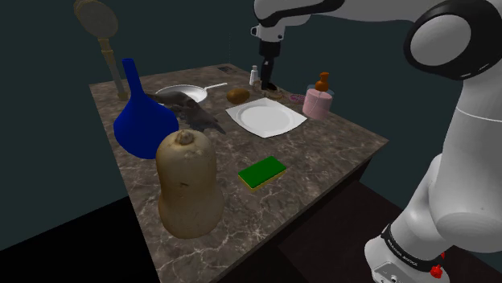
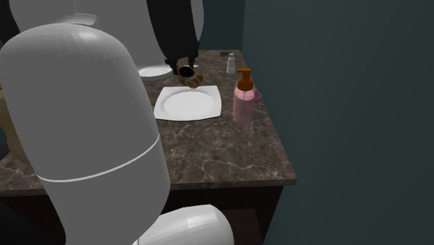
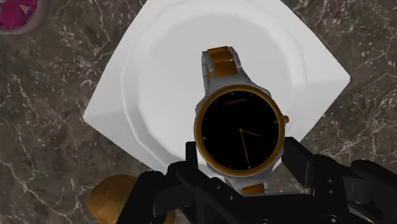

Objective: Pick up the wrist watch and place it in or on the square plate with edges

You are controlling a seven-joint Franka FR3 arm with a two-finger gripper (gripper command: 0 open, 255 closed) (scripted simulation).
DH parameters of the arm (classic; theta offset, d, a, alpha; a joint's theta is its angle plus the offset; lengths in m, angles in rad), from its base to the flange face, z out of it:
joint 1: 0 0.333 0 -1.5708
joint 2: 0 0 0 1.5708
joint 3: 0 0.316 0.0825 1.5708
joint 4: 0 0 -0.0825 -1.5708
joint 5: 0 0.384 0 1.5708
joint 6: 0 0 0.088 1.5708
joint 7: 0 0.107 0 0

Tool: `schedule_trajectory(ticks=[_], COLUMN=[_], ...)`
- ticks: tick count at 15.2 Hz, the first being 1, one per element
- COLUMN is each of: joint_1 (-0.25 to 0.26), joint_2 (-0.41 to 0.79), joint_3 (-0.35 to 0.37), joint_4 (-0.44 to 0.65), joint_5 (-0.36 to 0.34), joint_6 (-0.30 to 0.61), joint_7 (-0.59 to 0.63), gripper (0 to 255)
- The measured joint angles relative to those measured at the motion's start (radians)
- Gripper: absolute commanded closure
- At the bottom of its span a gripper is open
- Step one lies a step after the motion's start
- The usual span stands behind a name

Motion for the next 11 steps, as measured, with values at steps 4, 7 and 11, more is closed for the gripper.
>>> schedule_trajectory(ticks=[4, 7, 11], joint_1=[0.0, 0.002, 0.002], joint_2=[0.017, 0.02, 0.025], joint_3=[0.002, 0.004, 0.005], joint_4=[-0.027, -0.065, -0.114], joint_5=[0.006, 0.007, 0.011], joint_6=[0.043, 0.083, 0.137], joint_7=[-0.002, -0.003, -0.007], gripper=[255, 255, 255])
